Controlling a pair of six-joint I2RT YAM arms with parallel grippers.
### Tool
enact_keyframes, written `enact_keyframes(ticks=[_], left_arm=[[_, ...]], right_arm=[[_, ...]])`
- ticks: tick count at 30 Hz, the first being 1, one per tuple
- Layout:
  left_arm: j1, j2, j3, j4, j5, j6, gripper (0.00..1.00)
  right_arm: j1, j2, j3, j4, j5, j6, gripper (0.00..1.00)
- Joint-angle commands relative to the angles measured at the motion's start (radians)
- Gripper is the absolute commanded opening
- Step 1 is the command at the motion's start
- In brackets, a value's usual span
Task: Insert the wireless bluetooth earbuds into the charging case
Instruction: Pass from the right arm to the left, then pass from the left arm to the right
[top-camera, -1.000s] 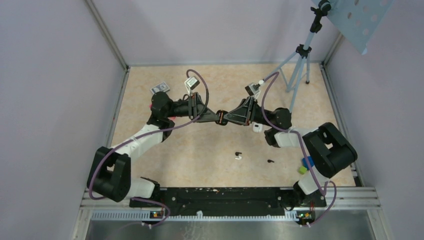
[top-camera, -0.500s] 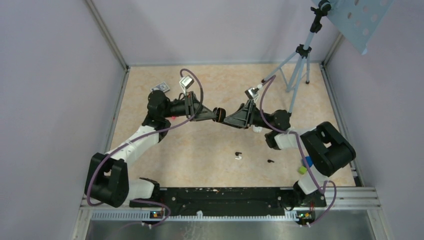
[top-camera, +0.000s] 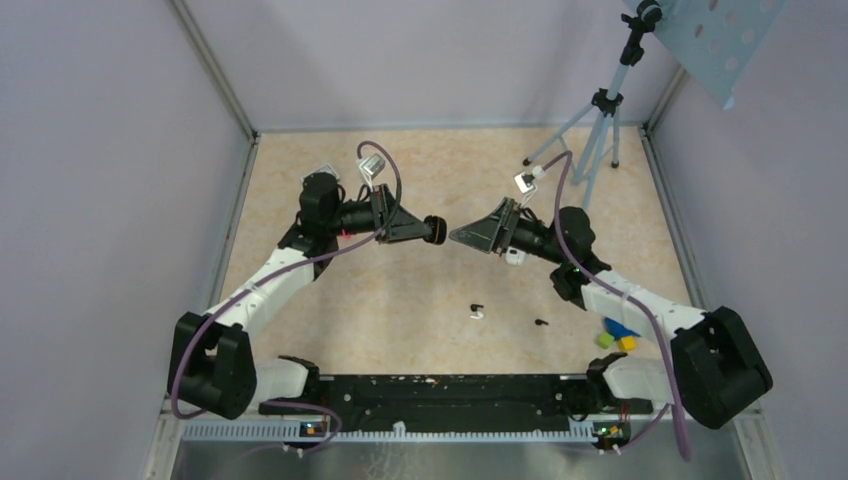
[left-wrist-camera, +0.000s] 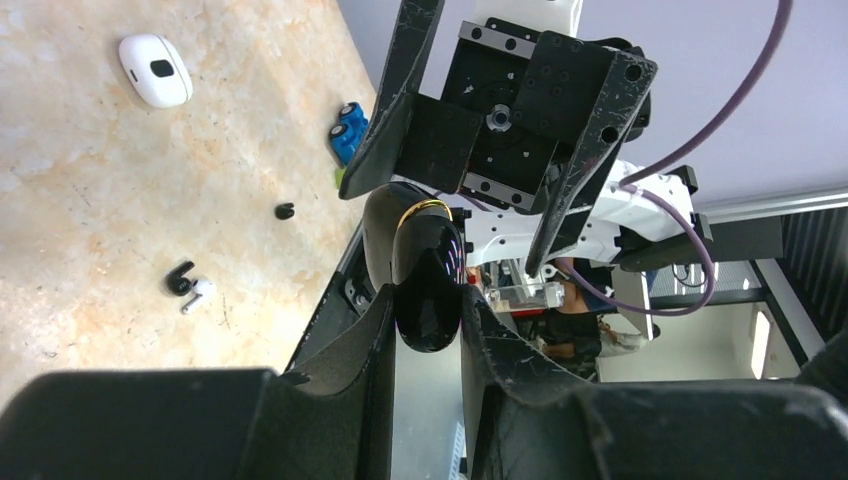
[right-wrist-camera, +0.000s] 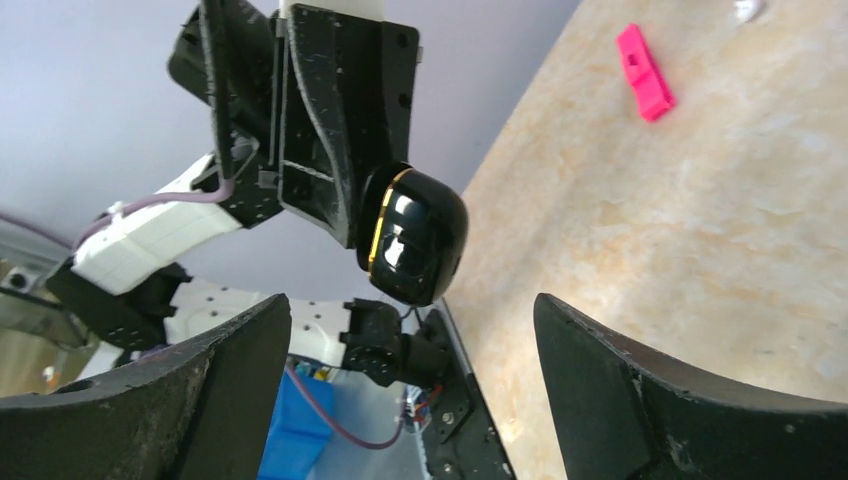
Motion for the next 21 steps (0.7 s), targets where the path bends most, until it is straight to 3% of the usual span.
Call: enact_keyframes(ticks=[1, 15, 21], left_arm=[[0.003, -0.018, 0.038, -0.009, -0.016, 0.038, 0.0], [0.003, -0.03, 0.039, -0.011, 0.0, 0.038, 0.0], [0.003, -0.029, 0.036, -0.004, 0.007, 0.039, 0.0]], right_arm=[[0.026, -0.046, 0.069, -0.216, 0.088, -0.123, 0.89], [0.081, 0.053, 0.147, -0.136, 0.069, -0.103, 0.9], [0.082, 0.088, 0.162, -0.09, 0.059, -0.085, 0.78]])
